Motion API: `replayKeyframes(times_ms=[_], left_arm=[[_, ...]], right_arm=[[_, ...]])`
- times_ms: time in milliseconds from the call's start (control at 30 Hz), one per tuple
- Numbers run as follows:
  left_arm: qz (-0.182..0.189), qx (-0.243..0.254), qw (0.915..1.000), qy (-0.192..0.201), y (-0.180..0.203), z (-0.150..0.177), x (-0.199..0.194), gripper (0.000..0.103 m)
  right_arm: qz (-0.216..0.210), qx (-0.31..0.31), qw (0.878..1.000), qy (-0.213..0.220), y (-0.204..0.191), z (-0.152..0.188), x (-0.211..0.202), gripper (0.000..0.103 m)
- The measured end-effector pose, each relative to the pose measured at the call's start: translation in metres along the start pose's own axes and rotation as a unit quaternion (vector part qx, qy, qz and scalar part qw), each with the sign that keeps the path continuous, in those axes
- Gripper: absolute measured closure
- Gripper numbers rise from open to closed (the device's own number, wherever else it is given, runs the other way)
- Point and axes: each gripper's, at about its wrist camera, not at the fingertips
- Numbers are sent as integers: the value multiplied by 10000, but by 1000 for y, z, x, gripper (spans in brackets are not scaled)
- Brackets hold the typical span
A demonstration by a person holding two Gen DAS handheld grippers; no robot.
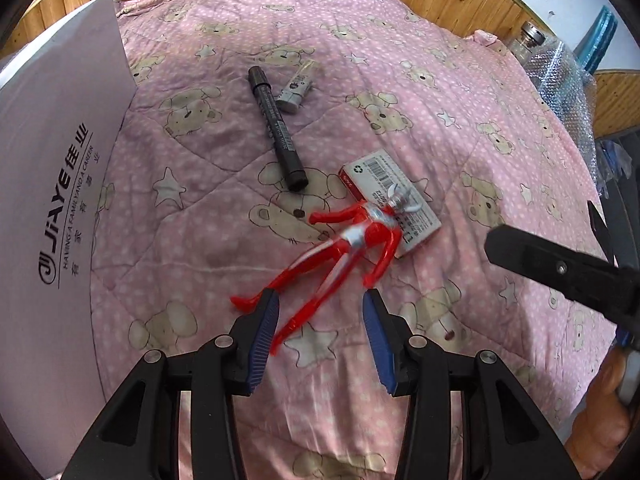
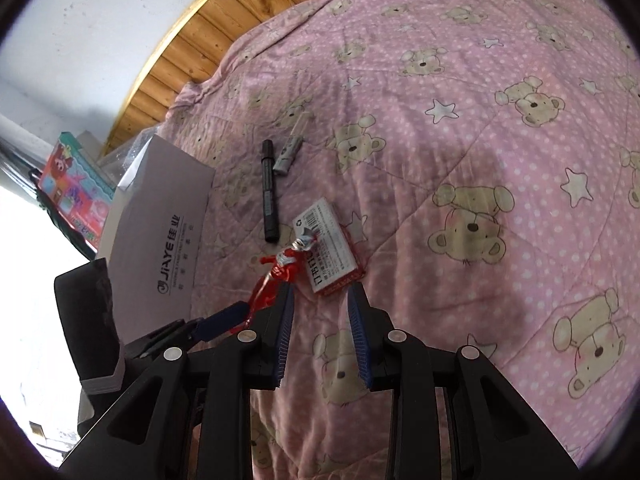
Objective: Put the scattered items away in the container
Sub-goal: 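Grasp the red toy figure with the left tool while the right grasps the grey staple box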
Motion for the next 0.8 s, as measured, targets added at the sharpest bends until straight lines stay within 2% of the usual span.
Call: replayKeyframes(times_ms=[133, 233, 300, 367, 467, 567, 700, 767, 800], left_arm=[[-44, 144, 9999, 82, -2, -6, 5, 58], [89, 17, 9998, 152, -10, -11, 5, 61], [167, -130, 9996, 201, -17, -15, 4, 65], [267, -295, 9989, 260, -25, -18, 2, 65], [407, -454, 9975, 347, -34, -22, -1, 65], [398, -420, 9975, 394, -37, -27, 3, 63], [388, -335, 9975, 481, -40, -34, 7, 64], [417, -312, 9976, 453, -42, -37, 8, 70], [434, -320, 9978, 396, -43, -38, 10, 86]], right_arm=[[109, -79, 9998, -140, -1, -10, 21, 72], [164, -220, 9994, -219, -6, -14, 33, 71], [205, -327, 9989, -261, -11, -16, 41, 64], [248, -434, 9983, -300, -16, -18, 49, 62], [355, -541, 9976, -260, -20, -19, 55, 60], [455, -675, 9965, -174, -26, -23, 61, 56], [626, -929, 9937, -53, -34, -30, 67, 57], [755, -1118, 9909, -38, -40, -32, 69, 63], [785, -1155, 9902, -44, -42, -31, 68, 64]])
Point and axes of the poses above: each gripper's, at about its wrist camera, not at the fingertips, and x roughly the way its jaws point, y to its right, z to its underside, and after that the axes turned 10 degrees about z, right-handed
